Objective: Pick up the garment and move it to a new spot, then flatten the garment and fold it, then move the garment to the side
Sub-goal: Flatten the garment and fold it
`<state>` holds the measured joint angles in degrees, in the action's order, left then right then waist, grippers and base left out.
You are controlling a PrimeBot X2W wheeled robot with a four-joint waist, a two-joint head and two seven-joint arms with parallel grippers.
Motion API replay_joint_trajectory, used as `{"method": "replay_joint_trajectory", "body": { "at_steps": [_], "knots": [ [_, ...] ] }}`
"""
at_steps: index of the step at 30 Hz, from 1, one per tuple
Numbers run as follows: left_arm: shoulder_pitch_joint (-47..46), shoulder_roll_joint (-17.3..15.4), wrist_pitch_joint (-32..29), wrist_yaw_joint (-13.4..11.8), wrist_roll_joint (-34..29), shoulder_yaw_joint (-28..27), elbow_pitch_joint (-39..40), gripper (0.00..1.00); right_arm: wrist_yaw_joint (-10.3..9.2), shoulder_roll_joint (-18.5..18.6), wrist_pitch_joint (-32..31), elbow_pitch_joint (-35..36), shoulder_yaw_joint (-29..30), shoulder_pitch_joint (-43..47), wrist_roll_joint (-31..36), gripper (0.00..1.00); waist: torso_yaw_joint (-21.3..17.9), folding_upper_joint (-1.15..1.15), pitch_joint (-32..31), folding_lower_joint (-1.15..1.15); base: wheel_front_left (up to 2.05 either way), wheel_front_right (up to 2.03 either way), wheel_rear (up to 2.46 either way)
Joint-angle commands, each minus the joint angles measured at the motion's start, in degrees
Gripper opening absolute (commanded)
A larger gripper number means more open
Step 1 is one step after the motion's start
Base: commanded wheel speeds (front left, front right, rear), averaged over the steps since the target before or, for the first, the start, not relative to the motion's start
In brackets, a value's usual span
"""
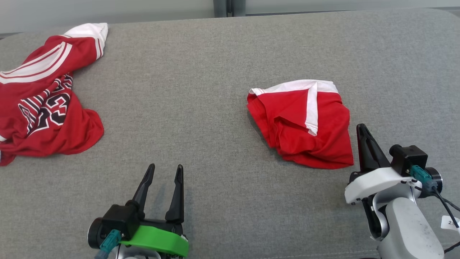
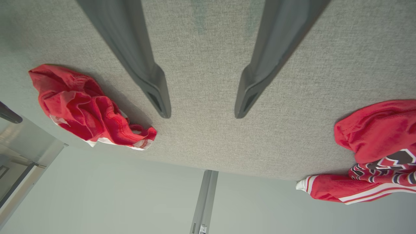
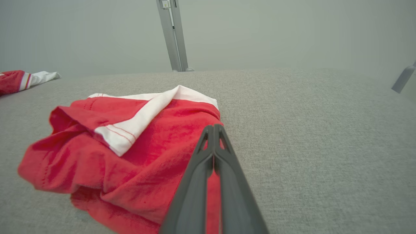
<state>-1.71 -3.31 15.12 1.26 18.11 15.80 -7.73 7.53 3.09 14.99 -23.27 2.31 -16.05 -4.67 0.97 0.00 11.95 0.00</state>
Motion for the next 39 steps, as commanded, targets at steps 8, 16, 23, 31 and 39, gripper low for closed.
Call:
{"method": "replay_joint_trajectory", "body": {
  "at_steps": [8,16,23,31,39],
  "knots": [
    [-1.30,-0.15,-0.01,-0.22,0.88,0.30,-0.66,1.00,-0.08,-0.13,0.22,-5.60,-4.26,-3.74,-1.91,0.00,1.77,0.00,0.72,0.00,0.00,0.00,0.00],
    [-1.77,0.07,0.00,-0.41,1.46,0.65,-0.62,1.00,-0.09,-0.11,0.23,-11.84,-6.88,-7.94,-1.40,0.00,2.59,0.00,1.24,0.00,0.00,0.00,0.00],
    [-2.65,0.17,0.00,-0.24,1.15,0.82,-0.82,1.00,-0.09,-0.12,0.24,-15.42,-8.60,-12.25,-2.02,0.00,3.82,0.00,1.65,0.00,0.00,0.00,0.00],
    [-3.45,0.32,0.00,-0.01,1.00,1.99,-1.05,1.00,-0.09,-0.11,0.24,-19.86,-10.96,-17.48,-3.28,0.00,5.77,0.00,2.32,0.00,0.00,0.00,0.00],
    [-3.86,0.37,0.00,0.17,1.67,2.88,-1.58,1.00,-0.09,-0.12,0.23,-25.45,-11.85,-23.65,-0.66,0.00,8.12,0.00,2.42,0.00,0.00,0.00,0.00]
  ]
}}
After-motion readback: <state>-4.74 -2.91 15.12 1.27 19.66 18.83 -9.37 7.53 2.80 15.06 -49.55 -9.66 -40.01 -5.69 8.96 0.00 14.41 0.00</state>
